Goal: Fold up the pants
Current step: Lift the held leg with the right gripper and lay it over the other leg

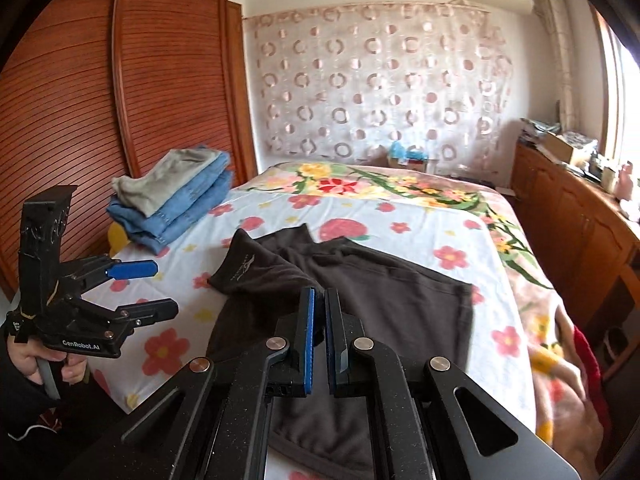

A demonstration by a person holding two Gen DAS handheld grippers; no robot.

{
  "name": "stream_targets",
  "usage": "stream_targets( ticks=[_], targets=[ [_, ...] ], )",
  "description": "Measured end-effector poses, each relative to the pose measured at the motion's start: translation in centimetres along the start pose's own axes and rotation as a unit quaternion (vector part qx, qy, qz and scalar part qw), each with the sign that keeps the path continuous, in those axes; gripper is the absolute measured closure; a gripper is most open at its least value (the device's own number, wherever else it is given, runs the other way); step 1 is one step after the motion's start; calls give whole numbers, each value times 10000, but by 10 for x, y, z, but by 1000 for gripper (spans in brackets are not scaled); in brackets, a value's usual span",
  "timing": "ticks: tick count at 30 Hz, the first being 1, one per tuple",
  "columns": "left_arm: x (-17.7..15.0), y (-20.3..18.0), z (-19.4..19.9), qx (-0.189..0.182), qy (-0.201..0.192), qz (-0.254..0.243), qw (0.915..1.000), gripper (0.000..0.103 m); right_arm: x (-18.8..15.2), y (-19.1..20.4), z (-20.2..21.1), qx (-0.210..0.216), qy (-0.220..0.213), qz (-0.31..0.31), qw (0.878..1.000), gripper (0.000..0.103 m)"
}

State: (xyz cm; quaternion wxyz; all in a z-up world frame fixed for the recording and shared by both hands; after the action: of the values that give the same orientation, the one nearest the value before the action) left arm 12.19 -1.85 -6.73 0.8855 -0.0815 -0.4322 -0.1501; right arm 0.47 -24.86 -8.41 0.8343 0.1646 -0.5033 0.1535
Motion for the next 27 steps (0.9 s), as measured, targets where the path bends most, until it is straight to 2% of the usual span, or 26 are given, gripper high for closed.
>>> stream_targets(
  ticks=[8, 13, 27],
  targets=[
    [5, -24, -6, -146, 17, -139, 9998, 21, -7, 7, 9, -232, -46, -97, 9997, 99],
    [4, -38, -9, -85, -85, -301, 9995, 21, -12, 12, 19, -355, -17, -167, 9992, 99],
    [2, -58, -25, -277, 117, -354, 9989, 21, -26, 10, 21, -636, 451, -521, 9956, 99]
  ],
)
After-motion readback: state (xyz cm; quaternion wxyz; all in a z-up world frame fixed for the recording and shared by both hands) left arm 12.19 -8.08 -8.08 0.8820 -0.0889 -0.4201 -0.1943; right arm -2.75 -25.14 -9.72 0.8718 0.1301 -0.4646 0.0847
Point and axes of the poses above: each gripper's, at about its wrist camera, not at the fingertips, and z roughly against the way its jaws point, y to its left, x to its top, the point moved 2 cm from there along -z, roughly the way its jaws point, and after that the axes turned 5 degrees about -z, right-handed, at the moved point
